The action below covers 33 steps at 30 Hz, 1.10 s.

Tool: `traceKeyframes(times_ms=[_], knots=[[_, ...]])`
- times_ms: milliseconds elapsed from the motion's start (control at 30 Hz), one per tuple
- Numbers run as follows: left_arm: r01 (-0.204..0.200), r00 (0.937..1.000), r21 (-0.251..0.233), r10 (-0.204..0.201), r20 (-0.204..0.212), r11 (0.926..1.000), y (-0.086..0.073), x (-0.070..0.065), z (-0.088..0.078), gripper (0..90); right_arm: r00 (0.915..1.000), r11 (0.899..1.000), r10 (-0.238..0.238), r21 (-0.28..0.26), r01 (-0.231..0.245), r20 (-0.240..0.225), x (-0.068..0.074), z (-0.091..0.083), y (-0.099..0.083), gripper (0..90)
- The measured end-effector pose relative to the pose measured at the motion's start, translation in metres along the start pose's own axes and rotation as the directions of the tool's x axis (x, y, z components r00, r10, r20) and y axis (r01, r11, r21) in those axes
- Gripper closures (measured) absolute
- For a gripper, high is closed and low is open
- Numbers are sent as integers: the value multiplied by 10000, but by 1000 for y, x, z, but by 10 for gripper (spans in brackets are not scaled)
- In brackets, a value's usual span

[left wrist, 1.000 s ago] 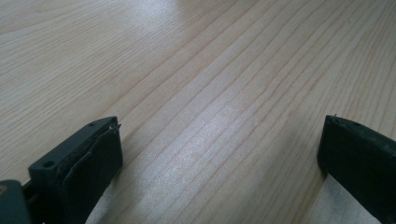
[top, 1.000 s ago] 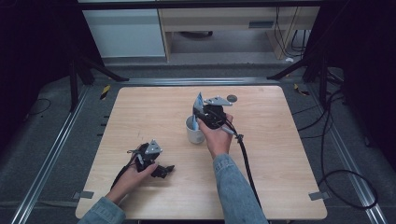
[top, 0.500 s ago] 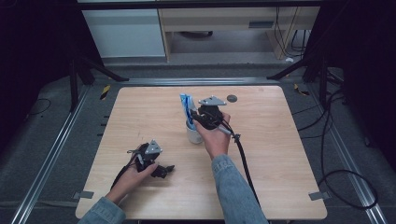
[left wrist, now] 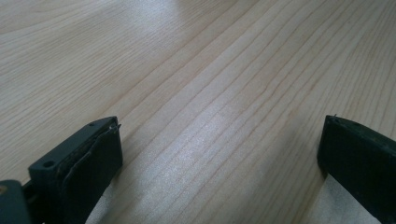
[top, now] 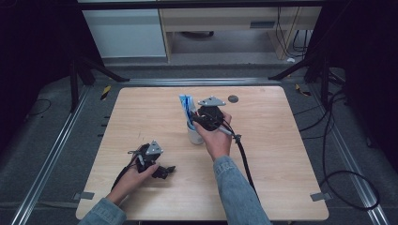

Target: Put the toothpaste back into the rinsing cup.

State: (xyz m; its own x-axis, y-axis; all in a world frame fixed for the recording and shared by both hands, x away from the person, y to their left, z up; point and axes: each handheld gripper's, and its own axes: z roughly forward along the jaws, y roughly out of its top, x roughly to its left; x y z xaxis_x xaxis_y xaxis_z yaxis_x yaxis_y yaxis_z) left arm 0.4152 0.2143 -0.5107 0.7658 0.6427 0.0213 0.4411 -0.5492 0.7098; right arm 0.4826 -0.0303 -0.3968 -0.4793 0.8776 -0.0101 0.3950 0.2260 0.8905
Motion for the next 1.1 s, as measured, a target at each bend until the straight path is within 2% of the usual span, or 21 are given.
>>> traceKeyframes(times_ms=[233, 433, 733, 1100], knots=[[-25, 10000, 1, 25, -1, 10000, 0, 0, 0, 0, 9994, 9994, -321, 129, 320, 132, 2, 0, 3, 380], [-25, 10000, 1, 25, 1, 10000, 0, 0, 0, 0, 9978, 9969, -617, 496, 603, 256, 3, 0, 5, 275], [-28, 10000, 2, 28, 6, 10000, 0, 0, 0, 0, 9935, 9906, -906, 1090, 827, 696, 1, -2, 5, 145], [-27, 10000, 0, 27, 7, 10000, 0, 0, 0, 0, 9919, 9885, -1171, 1019, 1116, 499, -4, -17, 5, 77]])
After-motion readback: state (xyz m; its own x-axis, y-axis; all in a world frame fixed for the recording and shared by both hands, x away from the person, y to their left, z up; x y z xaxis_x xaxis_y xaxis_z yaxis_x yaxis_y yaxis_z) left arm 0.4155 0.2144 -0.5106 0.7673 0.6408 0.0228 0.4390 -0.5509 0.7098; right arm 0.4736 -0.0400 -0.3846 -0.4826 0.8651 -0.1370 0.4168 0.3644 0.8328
